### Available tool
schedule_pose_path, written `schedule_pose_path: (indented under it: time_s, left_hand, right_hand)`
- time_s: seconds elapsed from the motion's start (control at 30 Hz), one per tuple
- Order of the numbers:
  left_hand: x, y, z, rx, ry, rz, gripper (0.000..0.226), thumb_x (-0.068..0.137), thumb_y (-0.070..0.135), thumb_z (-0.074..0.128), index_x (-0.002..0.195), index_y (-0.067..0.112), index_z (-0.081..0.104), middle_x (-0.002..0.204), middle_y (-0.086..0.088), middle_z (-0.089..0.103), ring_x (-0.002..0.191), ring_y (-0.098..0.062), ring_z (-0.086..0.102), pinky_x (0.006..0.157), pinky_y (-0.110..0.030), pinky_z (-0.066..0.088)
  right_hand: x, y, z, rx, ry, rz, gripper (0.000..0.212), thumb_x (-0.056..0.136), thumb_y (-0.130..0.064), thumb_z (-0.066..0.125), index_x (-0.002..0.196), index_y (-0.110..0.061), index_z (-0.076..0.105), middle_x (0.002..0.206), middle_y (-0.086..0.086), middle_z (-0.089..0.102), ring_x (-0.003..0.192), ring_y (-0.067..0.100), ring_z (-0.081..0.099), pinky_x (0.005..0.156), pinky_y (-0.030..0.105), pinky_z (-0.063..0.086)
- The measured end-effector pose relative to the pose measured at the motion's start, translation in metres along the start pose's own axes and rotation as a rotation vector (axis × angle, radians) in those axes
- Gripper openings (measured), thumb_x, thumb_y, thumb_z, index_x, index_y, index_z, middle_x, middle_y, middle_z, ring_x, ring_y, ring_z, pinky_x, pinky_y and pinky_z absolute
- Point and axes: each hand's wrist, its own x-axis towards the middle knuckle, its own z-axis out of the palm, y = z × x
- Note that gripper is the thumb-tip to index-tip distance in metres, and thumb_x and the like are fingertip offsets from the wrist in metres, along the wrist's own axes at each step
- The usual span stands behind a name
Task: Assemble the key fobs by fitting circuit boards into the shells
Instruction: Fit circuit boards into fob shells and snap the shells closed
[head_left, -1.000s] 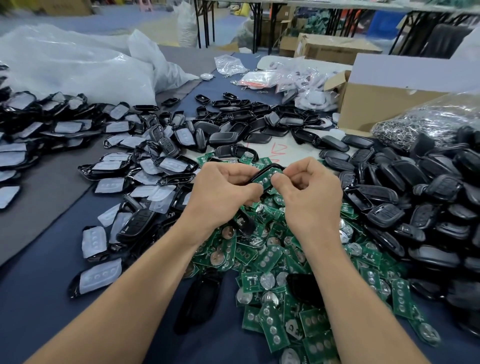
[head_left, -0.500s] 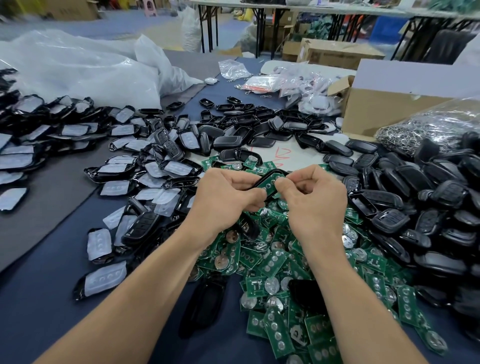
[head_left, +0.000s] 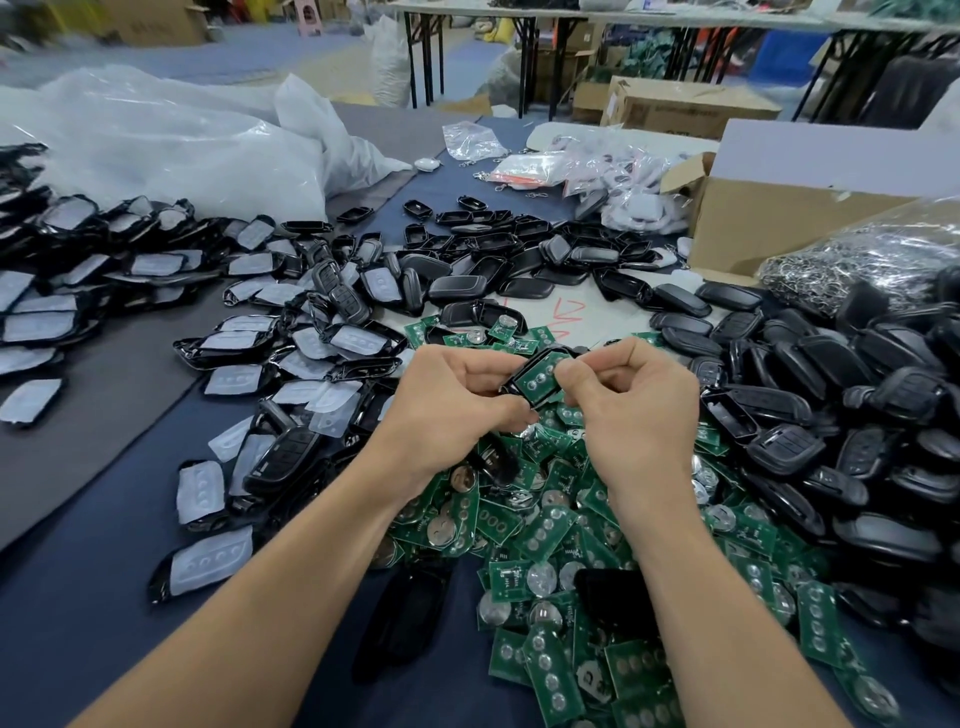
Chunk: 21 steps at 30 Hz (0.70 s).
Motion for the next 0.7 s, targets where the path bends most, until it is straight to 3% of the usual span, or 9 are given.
schedule_pose_path:
  time_s: [0.17, 0.27, 0.33, 0.53, 0.6, 0.7]
  left_hand:
    - [-0.0004, 0.0014, 0.0015, -0.041, 0.046, 0.004, 0.034, 0.083, -0.008, 0.08, 0.086, 0.026, 0.083, 0.086, -0.01, 0.081, 0.073, -0.031, 0.079, 0.067, -0.029, 0.064]
    - [0.0025, -0.0015, 0.0024, -0.048, 0.111, 0.0, 0.02, 0.084, -0.006, 0.08, 0.101, 0.006, 0.08, 0.081, -0.013, 0.08, 0.066, -0.03, 0.078, 0.064, -0.031, 0.065]
    - [0.0033, -0.0027, 0.0027, -0.04, 0.142, -0.007, 0.023, 0.084, -0.008, 0.079, 0.107, -0.003, 0.077, 0.08, -0.015, 0.079, 0.064, -0.03, 0.077, 0.063, -0.032, 0.065]
    - [0.0023, 0.0004, 0.0068, -0.064, 0.185, 0.0, 0.023, 0.083, -0.011, 0.078, 0.106, -0.007, 0.077, 0.078, -0.014, 0.079, 0.059, -0.029, 0.075, 0.056, -0.028, 0.061]
    - [0.0019, 0.0015, 0.0069, -0.069, 0.186, 0.024, 0.018, 0.084, -0.011, 0.077, 0.098, 0.001, 0.08, 0.077, -0.013, 0.079, 0.058, -0.027, 0.075, 0.056, -0.027, 0.061]
    - [0.0003, 0.002, 0.0072, -0.048, 0.162, 0.056, 0.025, 0.086, -0.008, 0.077, 0.087, 0.017, 0.082, 0.079, -0.01, 0.08, 0.061, -0.026, 0.076, 0.058, -0.027, 0.062]
  right_hand:
    - [-0.003, -0.0034, -0.0001, -0.033, 0.002, -0.033, 0.021, 0.082, -0.024, 0.087, 0.072, -0.026, 0.069, 0.064, -0.009, 0.071, 0.057, 0.012, 0.068, 0.053, 0.026, 0.055]
    - [-0.0064, -0.0051, 0.0015, -0.052, 0.0, -0.062, 0.022, 0.08, -0.026, 0.088, 0.071, -0.026, 0.068, 0.063, -0.011, 0.07, 0.052, 0.006, 0.064, 0.048, 0.016, 0.046]
    - [-0.008, -0.0059, 0.0018, -0.059, -0.008, -0.074, 0.022, 0.079, -0.027, 0.087, 0.07, -0.025, 0.067, 0.062, -0.011, 0.069, 0.05, 0.005, 0.061, 0.048, 0.015, 0.044]
    - [-0.0098, -0.0074, 0.0025, -0.043, 0.002, -0.105, 0.023, 0.08, -0.03, 0.085, 0.082, -0.028, 0.063, 0.062, -0.015, 0.069, 0.046, 0.004, 0.056, 0.049, 0.015, 0.042]
    - [-0.0089, -0.0062, 0.0026, -0.056, -0.042, -0.098, 0.02, 0.082, -0.036, 0.08, 0.091, -0.034, 0.063, 0.068, -0.017, 0.071, 0.052, 0.005, 0.061, 0.053, 0.018, 0.046]
    - [-0.0076, -0.0044, 0.0041, -0.021, -0.146, -0.064, 0.004, 0.089, -0.032, 0.073, 0.091, -0.032, 0.069, 0.067, -0.008, 0.072, 0.056, 0.014, 0.066, 0.06, 0.038, 0.057]
